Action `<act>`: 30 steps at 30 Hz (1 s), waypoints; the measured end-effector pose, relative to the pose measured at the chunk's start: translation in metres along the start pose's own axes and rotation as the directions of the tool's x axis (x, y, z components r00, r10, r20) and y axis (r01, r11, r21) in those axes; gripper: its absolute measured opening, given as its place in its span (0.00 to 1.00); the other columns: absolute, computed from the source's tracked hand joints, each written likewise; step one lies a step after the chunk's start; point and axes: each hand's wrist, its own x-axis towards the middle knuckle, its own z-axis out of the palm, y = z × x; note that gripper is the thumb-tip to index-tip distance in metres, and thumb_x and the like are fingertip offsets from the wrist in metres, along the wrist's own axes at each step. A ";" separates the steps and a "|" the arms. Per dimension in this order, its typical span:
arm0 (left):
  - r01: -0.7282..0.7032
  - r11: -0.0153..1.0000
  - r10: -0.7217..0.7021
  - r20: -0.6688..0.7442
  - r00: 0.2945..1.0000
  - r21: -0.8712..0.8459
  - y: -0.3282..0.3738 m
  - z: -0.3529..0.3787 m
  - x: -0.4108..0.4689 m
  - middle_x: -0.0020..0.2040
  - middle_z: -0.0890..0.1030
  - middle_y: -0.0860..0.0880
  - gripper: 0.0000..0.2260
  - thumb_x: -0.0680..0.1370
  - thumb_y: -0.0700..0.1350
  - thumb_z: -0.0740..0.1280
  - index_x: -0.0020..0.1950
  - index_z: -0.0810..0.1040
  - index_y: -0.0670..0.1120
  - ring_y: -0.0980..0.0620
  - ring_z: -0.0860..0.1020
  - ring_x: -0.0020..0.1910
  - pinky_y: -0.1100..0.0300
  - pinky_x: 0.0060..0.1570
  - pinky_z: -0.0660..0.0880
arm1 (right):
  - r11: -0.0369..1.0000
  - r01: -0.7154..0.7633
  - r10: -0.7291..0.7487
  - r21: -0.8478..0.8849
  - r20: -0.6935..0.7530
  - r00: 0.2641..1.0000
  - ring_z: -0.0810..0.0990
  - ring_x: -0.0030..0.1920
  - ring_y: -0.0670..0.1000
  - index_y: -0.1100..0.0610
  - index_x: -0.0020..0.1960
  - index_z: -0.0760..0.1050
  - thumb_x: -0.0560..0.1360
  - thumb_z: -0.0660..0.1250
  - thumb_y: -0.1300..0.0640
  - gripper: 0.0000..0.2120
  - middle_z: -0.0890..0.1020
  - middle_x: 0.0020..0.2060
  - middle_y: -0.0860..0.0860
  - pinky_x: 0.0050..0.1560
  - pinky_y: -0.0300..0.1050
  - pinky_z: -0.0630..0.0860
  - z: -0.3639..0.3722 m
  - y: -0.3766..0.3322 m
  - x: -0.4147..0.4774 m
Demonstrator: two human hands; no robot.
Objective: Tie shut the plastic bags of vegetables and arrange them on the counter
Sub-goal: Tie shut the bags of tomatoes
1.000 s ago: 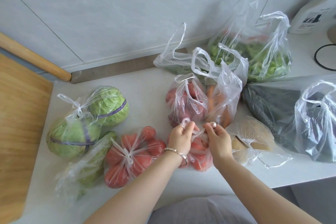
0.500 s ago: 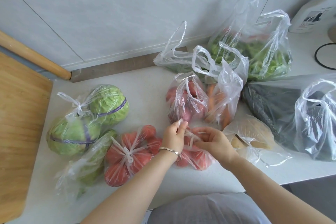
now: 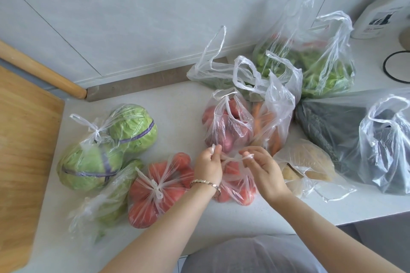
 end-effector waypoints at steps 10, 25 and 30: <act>-0.213 0.656 0.211 0.095 0.973 0.724 -0.056 -0.032 0.011 0.51 0.82 0.42 0.14 0.81 0.46 0.53 0.56 0.78 0.46 0.42 0.79 0.52 0.54 0.46 0.71 | 0.569 -0.618 0.767 0.543 -0.080 0.637 0.71 0.30 0.50 0.59 0.40 0.74 0.73 0.56 0.64 0.10 0.73 0.31 0.53 0.32 0.43 0.69 -0.019 0.040 -0.010; 0.142 0.890 0.094 0.479 0.873 -0.432 -0.010 0.001 0.006 0.21 0.72 0.52 0.17 0.74 0.50 0.64 0.25 0.74 0.48 0.53 0.73 0.25 0.57 0.39 0.70 | 0.977 -0.138 0.124 0.164 0.095 0.988 0.70 0.26 0.45 0.59 0.22 0.71 0.72 0.59 0.68 0.20 0.75 0.26 0.55 0.29 0.31 0.69 -0.013 -0.032 0.005; 0.208 0.861 0.071 0.514 0.855 -0.465 -0.007 0.006 0.010 0.18 0.66 0.54 0.23 0.76 0.45 0.63 0.20 0.69 0.49 0.55 0.66 0.21 0.62 0.29 0.65 | 0.796 -0.288 0.246 0.533 0.149 0.958 0.78 0.33 0.51 0.65 0.40 0.77 0.74 0.59 0.67 0.09 0.81 0.34 0.57 0.35 0.40 0.77 -0.017 -0.026 0.022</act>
